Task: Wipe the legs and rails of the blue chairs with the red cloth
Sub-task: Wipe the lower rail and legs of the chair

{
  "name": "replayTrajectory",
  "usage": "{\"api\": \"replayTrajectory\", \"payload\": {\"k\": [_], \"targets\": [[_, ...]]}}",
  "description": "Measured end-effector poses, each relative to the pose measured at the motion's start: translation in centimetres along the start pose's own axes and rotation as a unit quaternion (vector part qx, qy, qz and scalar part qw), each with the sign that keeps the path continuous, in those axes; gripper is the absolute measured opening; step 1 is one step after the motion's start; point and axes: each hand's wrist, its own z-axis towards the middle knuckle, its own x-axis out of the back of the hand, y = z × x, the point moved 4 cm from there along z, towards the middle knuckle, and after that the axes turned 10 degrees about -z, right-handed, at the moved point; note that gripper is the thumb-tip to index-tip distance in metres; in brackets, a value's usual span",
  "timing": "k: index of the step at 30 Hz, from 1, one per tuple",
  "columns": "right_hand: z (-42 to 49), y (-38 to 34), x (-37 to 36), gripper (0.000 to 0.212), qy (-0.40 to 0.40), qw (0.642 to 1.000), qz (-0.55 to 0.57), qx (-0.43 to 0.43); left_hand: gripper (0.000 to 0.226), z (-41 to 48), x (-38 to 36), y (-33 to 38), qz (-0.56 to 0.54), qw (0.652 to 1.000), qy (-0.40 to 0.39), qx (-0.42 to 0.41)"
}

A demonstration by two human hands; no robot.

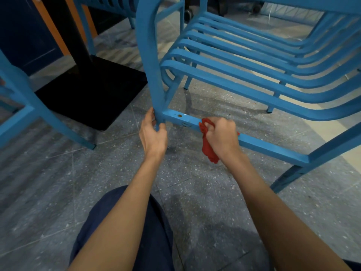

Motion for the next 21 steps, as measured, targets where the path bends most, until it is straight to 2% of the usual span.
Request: {"api": "replayTrajectory", "payload": {"k": [3, 5, 8, 11, 14, 18, 21], "targets": [[0.8, -2.4, -0.8, 0.026, -0.029, 0.999, 0.018, -0.011, 0.051, 0.1, 0.0, -0.1, -0.003, 1.0, -0.004, -0.001], [0.7, -4.2, -1.3, 0.026, -0.037, 0.999, -0.006, 0.037, 0.052, 0.1, -0.1, -0.3, -0.007, 1.0, -0.006, -0.001], [-0.3, -4.8, -1.3, 0.038, -0.057, 0.99, -0.037, 0.126, 0.054, 0.1, -0.3, -0.3, -0.015, 1.0, -0.007, 0.001], [-0.7, -2.8, -0.6, 0.042, -0.055, 0.986, -0.039, 0.155, 0.055, 0.1, -0.3, -0.3, -0.016, 1.0, -0.006, 0.008], [-0.3, -0.9, 0.1, 0.034, -0.039, 0.988, -0.03, 0.146, 0.055, 0.2, -0.3, -0.5, -0.019, 1.0, -0.011, 0.018], [1.6, -2.0, 0.2, 0.025, -0.094, 0.993, 0.026, 0.072, 0.058, 0.2, -0.2, -0.5, -0.007, 0.999, -0.027, 0.02], [2.1, -4.3, -0.6, 0.026, -0.093, 0.991, 0.022, 0.089, 0.06, 0.2, -0.2, -0.5, -0.004, 0.999, -0.035, 0.014]]}}
